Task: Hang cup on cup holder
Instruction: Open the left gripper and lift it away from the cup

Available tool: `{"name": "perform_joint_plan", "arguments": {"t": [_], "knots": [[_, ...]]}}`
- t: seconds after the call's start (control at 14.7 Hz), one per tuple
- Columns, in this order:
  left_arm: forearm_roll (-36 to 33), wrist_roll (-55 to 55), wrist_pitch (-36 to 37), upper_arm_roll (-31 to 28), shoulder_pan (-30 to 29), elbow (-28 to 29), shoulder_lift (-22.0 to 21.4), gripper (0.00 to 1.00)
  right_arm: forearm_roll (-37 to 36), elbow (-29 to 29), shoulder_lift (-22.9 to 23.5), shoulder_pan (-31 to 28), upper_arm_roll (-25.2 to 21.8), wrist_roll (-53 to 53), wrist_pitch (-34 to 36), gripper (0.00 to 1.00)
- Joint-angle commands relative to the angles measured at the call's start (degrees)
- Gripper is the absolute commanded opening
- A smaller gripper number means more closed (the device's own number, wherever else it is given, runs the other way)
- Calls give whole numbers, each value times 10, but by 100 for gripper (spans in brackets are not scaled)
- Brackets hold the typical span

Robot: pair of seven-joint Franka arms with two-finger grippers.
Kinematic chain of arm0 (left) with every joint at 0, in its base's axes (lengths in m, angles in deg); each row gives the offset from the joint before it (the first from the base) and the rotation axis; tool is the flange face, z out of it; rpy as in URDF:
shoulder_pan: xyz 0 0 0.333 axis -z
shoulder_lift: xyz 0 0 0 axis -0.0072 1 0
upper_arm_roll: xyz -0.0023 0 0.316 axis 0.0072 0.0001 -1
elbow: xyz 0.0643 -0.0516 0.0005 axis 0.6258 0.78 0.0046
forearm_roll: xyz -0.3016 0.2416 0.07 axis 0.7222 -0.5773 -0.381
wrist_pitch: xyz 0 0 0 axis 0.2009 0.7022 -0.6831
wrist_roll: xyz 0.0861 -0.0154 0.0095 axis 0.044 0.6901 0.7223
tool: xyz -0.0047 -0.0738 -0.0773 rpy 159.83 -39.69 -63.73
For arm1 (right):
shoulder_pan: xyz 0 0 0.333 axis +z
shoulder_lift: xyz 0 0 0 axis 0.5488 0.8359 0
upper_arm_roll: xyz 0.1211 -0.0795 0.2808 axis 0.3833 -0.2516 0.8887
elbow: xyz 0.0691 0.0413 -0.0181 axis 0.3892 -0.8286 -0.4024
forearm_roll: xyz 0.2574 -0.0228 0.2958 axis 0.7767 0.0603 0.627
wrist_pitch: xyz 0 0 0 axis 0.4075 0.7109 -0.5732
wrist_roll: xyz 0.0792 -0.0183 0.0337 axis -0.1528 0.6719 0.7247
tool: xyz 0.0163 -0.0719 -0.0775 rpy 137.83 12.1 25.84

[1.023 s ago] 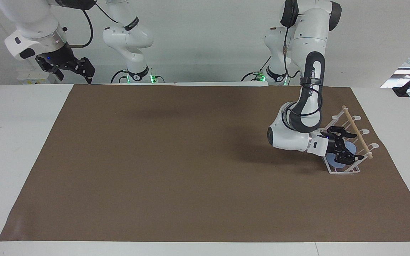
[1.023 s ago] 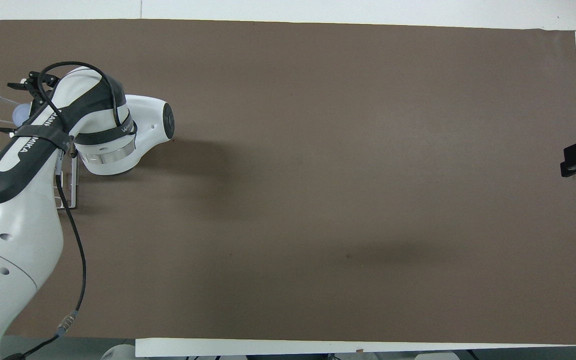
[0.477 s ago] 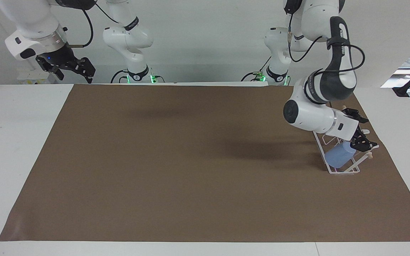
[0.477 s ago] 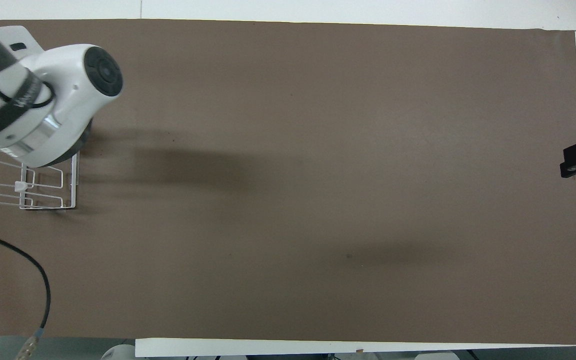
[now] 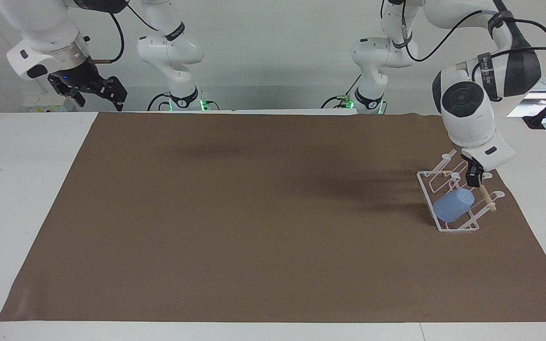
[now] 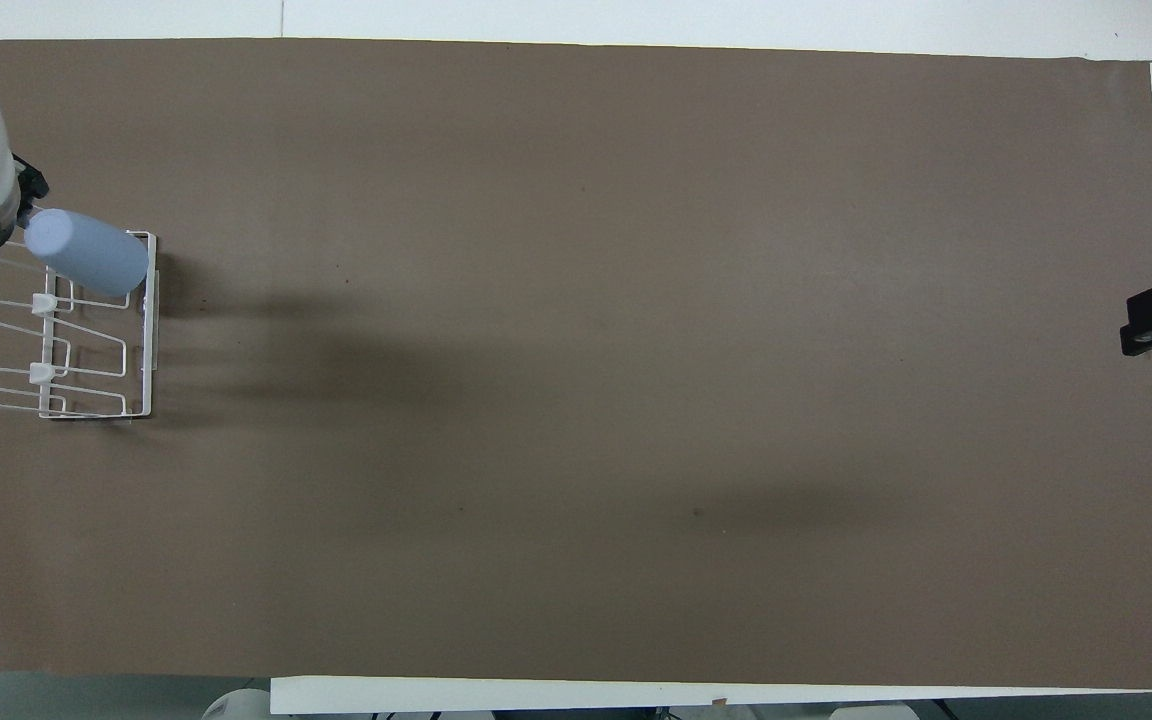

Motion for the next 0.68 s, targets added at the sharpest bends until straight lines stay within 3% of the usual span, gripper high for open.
{"name": "perform_joint_plan", "arguments": {"t": [0.0, 0.2, 0.34, 0.48, 0.61], "knots": [[96, -163, -6, 0, -21, 16, -42, 100, 2, 4, -1, -8, 6, 14, 8, 99], [202, -331, 34, -3, -25, 3, -73, 100, 7, 4, -1, -8, 6, 13, 9, 99], [248, -452, 95, -4, -31, -35, -75, 100, 6, 4, -1, -8, 5, 13, 8, 99], [259, -559, 175, 0, -25, -113, -61, 100, 6, 4, -1, -8, 5, 14, 8, 99], [269, -580, 207, 5, -24, -148, -41, 100, 6, 4, -1, -8, 5, 14, 8, 99]]}}
